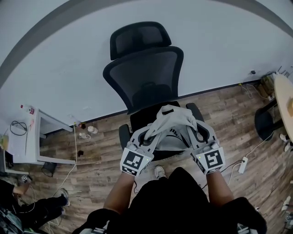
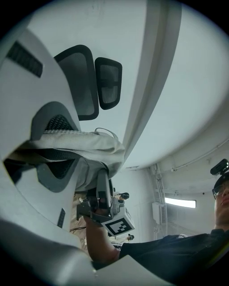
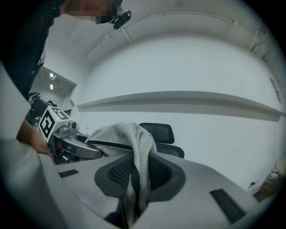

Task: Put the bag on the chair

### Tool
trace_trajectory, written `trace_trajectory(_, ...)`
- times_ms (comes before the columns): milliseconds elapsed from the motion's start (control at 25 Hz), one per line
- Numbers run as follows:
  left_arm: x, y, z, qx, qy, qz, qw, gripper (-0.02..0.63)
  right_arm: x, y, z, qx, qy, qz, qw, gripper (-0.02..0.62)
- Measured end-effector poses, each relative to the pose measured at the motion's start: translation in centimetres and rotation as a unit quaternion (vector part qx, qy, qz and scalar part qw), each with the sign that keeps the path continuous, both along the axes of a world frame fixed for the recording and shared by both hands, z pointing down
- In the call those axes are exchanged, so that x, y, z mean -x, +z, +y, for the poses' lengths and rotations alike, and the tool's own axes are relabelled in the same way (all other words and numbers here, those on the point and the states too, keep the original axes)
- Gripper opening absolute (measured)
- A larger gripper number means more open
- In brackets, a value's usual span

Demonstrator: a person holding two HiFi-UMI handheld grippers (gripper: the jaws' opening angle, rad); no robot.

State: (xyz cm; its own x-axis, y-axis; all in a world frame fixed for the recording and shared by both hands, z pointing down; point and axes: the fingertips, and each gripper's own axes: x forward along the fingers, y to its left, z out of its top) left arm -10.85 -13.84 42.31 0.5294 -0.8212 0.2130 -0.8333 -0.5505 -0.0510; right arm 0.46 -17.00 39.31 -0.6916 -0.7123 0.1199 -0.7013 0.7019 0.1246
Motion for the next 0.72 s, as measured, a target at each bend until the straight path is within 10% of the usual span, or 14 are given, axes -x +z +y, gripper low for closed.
trace_trajectory(720,2.3,2.0,-7.7,0.047,-0.037,-0.003,0.9982,0.084,3.1,2.3,-9.2,0.018,-0.060,-0.005,0.998,0.083)
